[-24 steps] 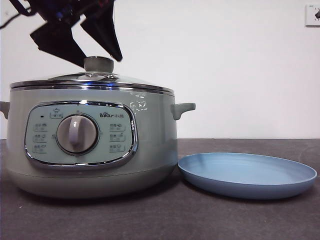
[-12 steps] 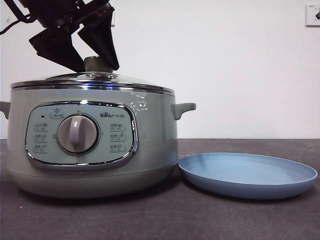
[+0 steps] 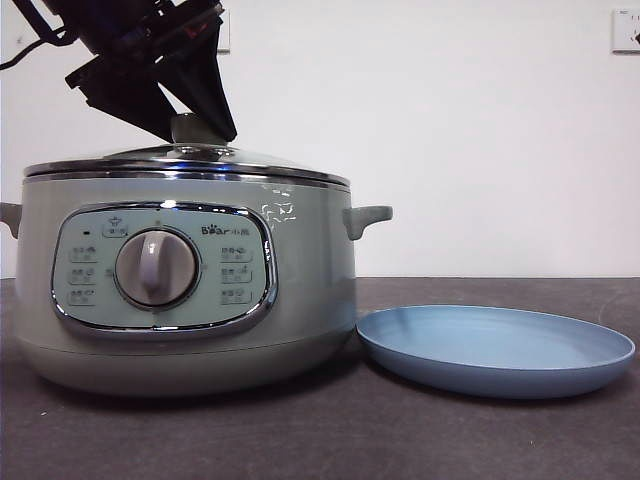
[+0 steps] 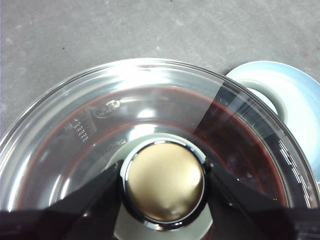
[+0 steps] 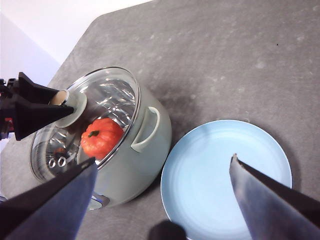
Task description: Take the pumpkin out from the steamer,put the pumpkin in the blue plate,close the lid
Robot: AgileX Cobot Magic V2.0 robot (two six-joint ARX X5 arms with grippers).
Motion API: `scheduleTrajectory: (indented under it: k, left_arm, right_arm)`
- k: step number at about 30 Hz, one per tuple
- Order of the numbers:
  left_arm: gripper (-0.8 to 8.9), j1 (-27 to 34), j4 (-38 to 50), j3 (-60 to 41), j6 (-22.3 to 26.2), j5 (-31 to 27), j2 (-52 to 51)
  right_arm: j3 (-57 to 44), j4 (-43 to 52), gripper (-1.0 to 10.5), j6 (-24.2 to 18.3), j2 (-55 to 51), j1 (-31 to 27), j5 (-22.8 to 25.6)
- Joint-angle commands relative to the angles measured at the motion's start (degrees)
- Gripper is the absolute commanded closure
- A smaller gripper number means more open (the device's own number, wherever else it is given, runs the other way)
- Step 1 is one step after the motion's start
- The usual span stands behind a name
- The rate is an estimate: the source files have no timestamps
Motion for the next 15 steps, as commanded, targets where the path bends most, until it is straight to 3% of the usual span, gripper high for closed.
scheduleTrajectory:
  k: [1, 5, 15]
  left_arm:
    - [8.22, 0.15, 4.46, 0.17, 0.48, -0.24, -2.49]
    - [8.22, 0.22, 5.88, 0.17, 0.48, -0.96, -6.69]
    - [8.22, 0.2, 5.4, 0.17, 1.22, -10.75, -20.48]
  right_arm:
    - [0.13, 0.04, 5.1, -0.02, 0.02, 0.13, 0.04]
    - [0.13, 0.13, 5.1, -0.04, 0.02, 0.13, -0.11]
    - [0.15, 5.53, 5.1, 1.07, 2.23, 2.91, -1.99]
